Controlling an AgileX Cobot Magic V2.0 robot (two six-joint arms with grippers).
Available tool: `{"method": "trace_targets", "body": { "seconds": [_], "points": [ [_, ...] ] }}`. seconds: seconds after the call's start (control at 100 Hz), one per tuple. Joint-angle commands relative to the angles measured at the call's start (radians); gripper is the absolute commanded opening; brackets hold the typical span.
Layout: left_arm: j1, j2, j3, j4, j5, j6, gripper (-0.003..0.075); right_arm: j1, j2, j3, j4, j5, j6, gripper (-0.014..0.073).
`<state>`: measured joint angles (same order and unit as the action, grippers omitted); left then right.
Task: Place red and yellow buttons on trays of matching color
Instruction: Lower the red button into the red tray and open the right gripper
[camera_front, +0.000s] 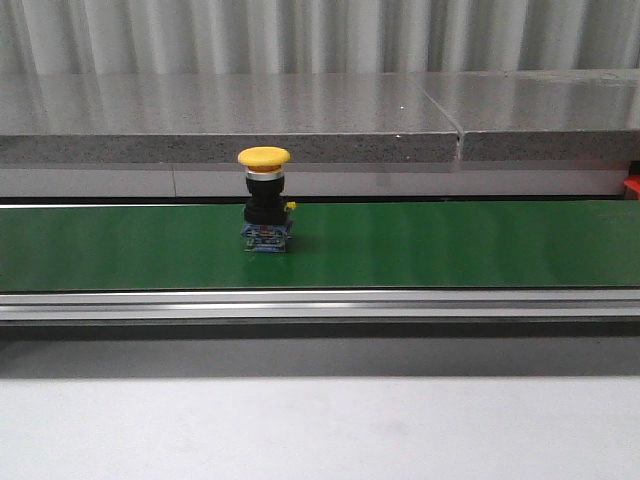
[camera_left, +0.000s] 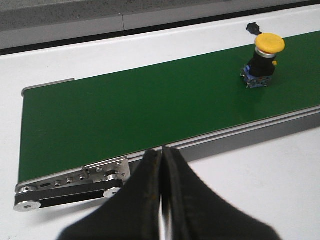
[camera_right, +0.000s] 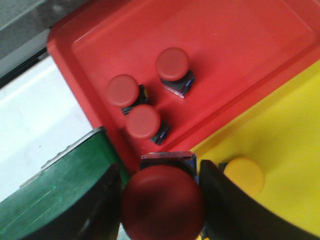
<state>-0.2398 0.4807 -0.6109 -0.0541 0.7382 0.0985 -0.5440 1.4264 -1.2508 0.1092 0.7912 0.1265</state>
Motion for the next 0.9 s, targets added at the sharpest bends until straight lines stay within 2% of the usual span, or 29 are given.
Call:
{"method": "trace_targets", "body": {
  "seconds": [0.0, 0.89],
  "points": [
    [-0.008, 0.003, -0.025, -0.016, -0.065, -0.002, -0.0021, -0.035, 0.005, -0.023, 0.002, -0.092, 0.014, 0.0192],
    [-0.008, 0.003, -0.025, -0.016, -0.065, -0.002, -0.0021, -0.054, 0.31, -0.026, 0.009, -0.381, 0.028, 0.0192]
  ]
}}
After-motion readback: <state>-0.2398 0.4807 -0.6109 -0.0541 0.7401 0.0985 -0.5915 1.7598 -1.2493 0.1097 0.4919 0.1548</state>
